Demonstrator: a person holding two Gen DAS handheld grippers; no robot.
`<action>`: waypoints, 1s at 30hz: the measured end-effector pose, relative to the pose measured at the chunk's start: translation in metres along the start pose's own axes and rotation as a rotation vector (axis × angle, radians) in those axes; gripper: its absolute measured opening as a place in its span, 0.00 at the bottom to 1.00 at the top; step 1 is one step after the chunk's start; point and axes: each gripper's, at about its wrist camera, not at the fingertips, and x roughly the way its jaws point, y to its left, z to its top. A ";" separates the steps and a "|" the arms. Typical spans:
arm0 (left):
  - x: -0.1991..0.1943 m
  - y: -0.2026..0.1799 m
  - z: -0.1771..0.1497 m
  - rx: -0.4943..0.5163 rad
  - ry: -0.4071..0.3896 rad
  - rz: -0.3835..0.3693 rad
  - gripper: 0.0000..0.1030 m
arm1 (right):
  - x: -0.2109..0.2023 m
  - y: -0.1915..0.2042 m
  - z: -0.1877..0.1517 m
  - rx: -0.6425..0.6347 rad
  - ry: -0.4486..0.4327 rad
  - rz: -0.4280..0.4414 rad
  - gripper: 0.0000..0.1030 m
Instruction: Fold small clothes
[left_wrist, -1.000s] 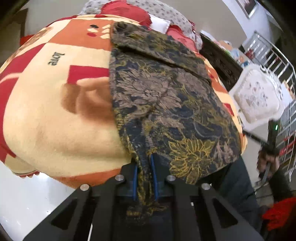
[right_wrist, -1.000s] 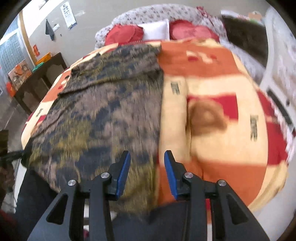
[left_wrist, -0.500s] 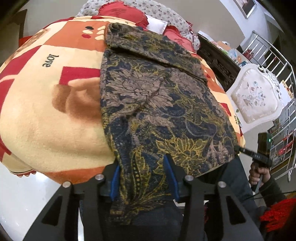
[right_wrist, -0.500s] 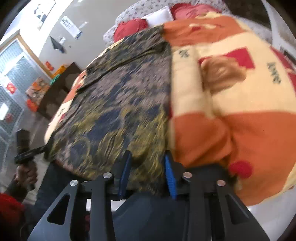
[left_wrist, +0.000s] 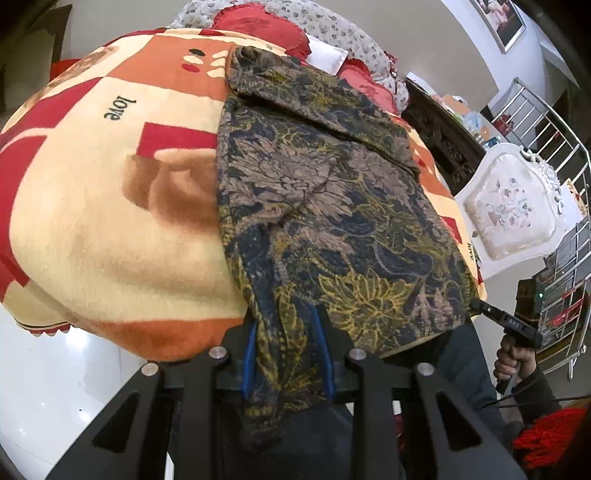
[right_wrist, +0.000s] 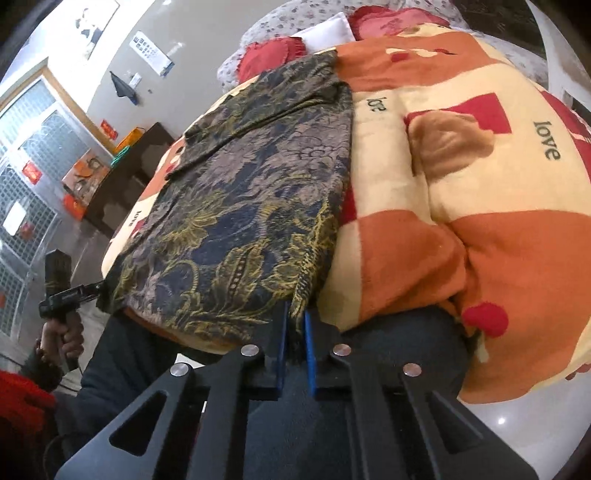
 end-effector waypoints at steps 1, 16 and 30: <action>-0.001 0.000 -0.001 -0.003 -0.002 -0.005 0.27 | 0.001 -0.002 0.001 0.003 -0.002 -0.003 0.10; -0.011 -0.001 -0.010 -0.012 -0.002 -0.069 0.40 | 0.012 -0.005 0.006 0.000 0.023 -0.023 0.10; -0.053 0.012 0.008 -0.080 -0.114 0.005 0.06 | -0.035 0.016 0.023 -0.089 -0.075 -0.071 0.06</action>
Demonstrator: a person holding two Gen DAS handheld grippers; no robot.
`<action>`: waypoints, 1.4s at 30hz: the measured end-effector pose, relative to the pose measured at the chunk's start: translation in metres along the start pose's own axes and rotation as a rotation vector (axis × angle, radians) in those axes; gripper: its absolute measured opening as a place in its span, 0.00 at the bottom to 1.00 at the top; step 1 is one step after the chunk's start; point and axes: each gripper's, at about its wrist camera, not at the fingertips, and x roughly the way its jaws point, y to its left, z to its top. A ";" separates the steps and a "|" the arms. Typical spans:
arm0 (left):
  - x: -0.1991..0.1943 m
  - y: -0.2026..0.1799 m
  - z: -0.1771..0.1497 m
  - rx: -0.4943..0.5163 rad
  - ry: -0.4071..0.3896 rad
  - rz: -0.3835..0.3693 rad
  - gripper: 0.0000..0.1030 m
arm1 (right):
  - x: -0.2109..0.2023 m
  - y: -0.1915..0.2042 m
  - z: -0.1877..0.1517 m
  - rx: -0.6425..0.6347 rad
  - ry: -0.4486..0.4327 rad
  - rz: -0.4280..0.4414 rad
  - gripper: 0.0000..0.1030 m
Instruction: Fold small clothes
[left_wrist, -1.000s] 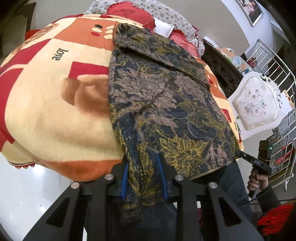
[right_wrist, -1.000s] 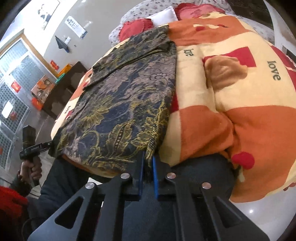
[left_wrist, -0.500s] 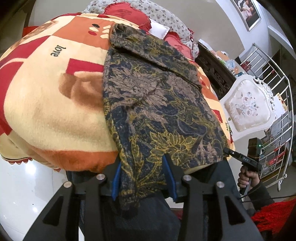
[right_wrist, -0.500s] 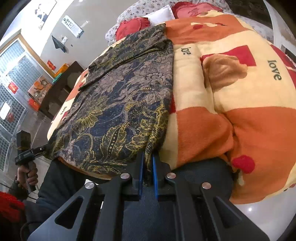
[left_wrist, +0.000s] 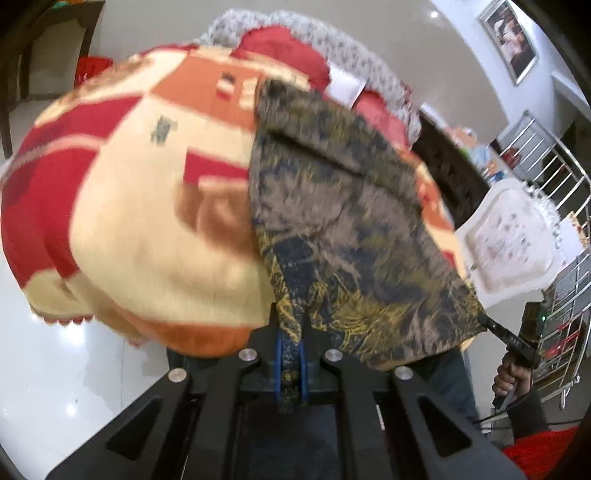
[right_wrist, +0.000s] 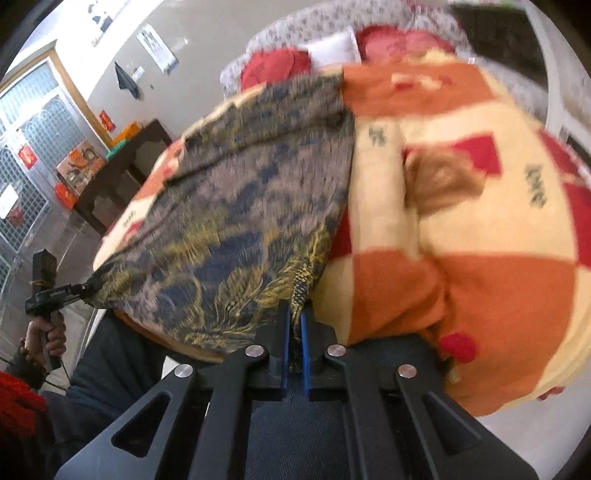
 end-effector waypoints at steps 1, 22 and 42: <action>-0.008 -0.004 0.005 0.013 -0.023 -0.021 0.06 | -0.013 0.004 0.007 -0.020 -0.034 -0.010 0.06; -0.165 -0.071 -0.001 0.210 -0.160 -0.361 0.06 | -0.183 0.064 0.033 -0.219 -0.304 -0.006 0.06; -0.006 -0.007 0.103 -0.204 -0.199 -0.010 0.07 | -0.067 0.007 0.130 -0.049 -0.262 -0.097 0.02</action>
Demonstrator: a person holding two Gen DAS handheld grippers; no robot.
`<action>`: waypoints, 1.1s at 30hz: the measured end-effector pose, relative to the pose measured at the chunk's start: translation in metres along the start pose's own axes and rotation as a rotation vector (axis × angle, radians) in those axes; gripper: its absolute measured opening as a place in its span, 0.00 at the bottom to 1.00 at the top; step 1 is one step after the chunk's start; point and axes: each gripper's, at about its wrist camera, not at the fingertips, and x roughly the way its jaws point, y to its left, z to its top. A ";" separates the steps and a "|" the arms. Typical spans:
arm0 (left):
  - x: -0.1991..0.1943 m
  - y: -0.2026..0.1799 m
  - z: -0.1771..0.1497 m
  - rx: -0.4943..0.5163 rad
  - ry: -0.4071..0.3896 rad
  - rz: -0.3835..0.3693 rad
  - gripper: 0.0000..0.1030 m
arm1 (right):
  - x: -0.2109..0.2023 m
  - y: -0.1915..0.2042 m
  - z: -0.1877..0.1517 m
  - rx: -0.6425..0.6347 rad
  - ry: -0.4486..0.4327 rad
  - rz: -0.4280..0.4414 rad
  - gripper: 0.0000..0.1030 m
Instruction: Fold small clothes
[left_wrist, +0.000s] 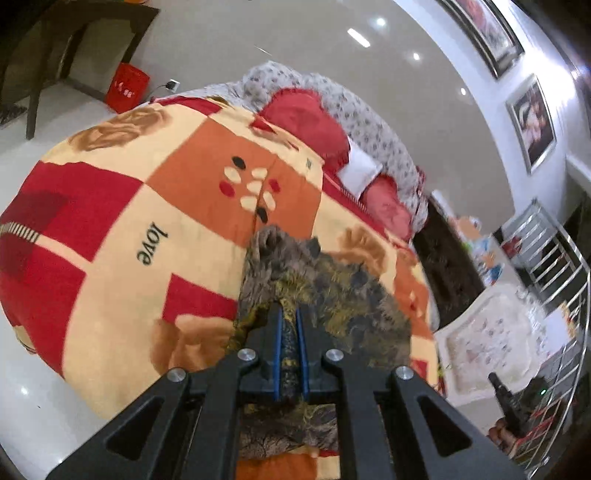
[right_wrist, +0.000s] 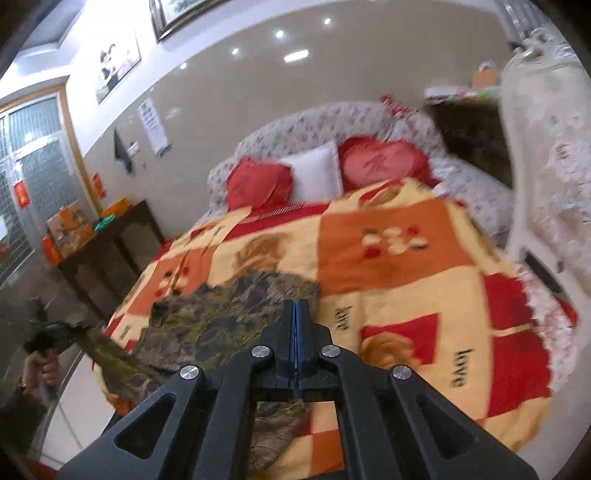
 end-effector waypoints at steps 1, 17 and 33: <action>0.002 0.000 -0.003 0.006 0.001 0.002 0.07 | 0.004 0.007 -0.009 -0.021 0.036 0.020 0.02; -0.003 0.013 -0.033 -0.024 0.038 -0.003 0.07 | 0.001 0.081 -0.130 -0.221 0.231 0.050 0.35; -0.008 0.006 -0.038 0.009 0.045 -0.026 0.07 | 0.057 -0.001 -0.185 1.168 0.559 0.410 0.41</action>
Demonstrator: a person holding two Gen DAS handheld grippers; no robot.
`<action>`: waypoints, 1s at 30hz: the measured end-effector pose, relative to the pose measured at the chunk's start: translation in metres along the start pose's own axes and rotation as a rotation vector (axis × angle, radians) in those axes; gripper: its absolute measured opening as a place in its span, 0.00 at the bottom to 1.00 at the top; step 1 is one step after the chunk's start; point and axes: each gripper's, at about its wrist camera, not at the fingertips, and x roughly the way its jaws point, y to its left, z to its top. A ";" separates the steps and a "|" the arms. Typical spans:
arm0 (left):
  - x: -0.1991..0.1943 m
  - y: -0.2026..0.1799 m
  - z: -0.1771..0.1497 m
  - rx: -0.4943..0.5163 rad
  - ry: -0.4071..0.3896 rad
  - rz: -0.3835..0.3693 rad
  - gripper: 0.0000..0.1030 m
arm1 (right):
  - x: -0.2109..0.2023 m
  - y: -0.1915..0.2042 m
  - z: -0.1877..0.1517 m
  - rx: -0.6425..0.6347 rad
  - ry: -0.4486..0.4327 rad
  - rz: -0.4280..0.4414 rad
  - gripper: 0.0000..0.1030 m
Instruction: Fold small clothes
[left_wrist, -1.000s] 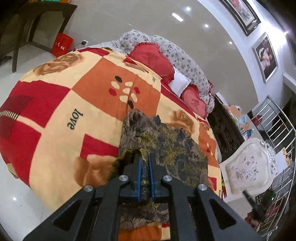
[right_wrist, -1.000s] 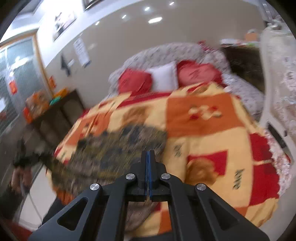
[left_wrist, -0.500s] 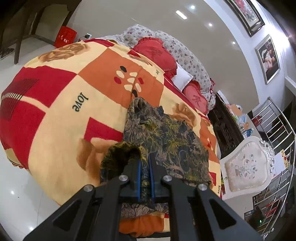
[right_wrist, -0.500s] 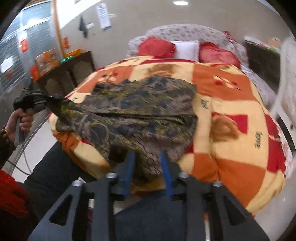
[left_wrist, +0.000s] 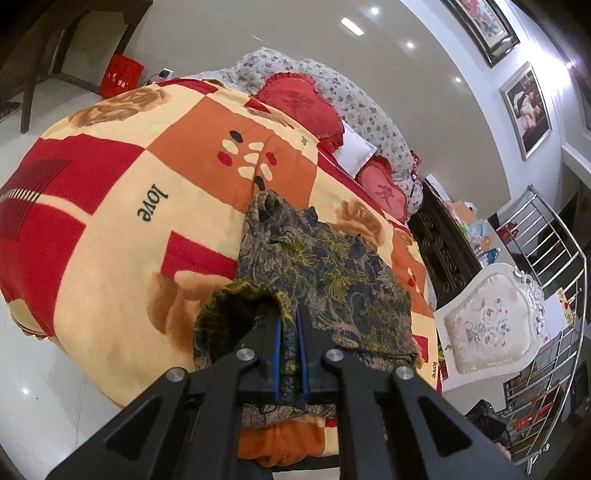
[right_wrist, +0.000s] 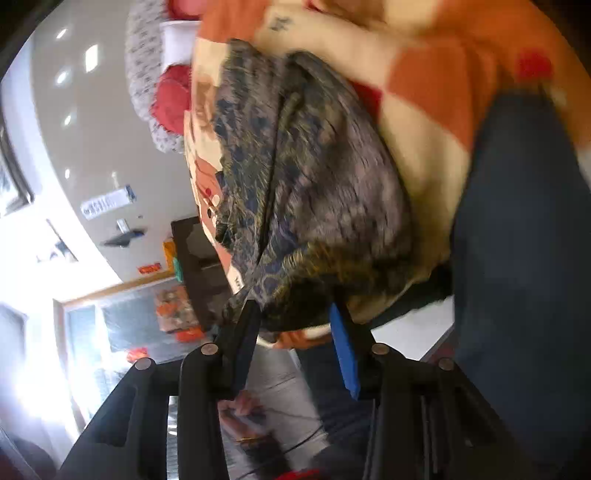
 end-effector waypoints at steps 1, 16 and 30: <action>0.001 0.000 -0.001 -0.001 0.003 -0.002 0.07 | 0.001 -0.001 0.000 0.016 -0.013 0.001 0.42; 0.005 0.004 -0.001 -0.010 0.014 -0.011 0.07 | 0.021 0.011 0.024 0.078 -0.070 -0.040 0.46; -0.013 0.001 0.019 -0.023 -0.024 -0.036 0.06 | 0.001 0.054 0.005 -0.179 -0.054 -0.212 0.09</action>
